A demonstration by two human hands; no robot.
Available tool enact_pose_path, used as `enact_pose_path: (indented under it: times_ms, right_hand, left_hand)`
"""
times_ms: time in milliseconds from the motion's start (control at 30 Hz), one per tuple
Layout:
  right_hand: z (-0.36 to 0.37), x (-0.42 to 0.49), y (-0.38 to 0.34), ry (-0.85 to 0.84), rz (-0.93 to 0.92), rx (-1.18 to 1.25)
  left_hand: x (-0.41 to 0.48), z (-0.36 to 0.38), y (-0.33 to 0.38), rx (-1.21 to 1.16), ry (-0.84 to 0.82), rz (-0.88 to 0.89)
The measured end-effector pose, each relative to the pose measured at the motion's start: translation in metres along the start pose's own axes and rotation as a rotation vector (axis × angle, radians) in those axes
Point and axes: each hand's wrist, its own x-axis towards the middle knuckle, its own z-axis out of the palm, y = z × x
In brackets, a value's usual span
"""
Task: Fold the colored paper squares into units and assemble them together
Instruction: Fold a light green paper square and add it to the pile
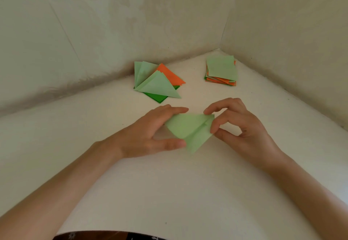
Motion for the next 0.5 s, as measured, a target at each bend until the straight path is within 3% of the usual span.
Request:
enact_pose_path:
  times_ms: [200,300,500]
  right_hand:
    - [-0.0002,0.0003,-0.004,0.05,-0.011,0.069]
    - [-0.0005,0.0007,-0.0056,0.047,-0.008,0.089]
    - [0.0023,0.0001,-0.0098,0.01,0.0,0.106]
  left_hand:
    - [0.0024,0.003,0.0049,-0.285,0.001,-0.013]
    - [0.0018,0.003,0.0054,-0.319,0.008,0.011]
    - [0.0035,0.0019,0.004,-0.278,0.174,-0.055]
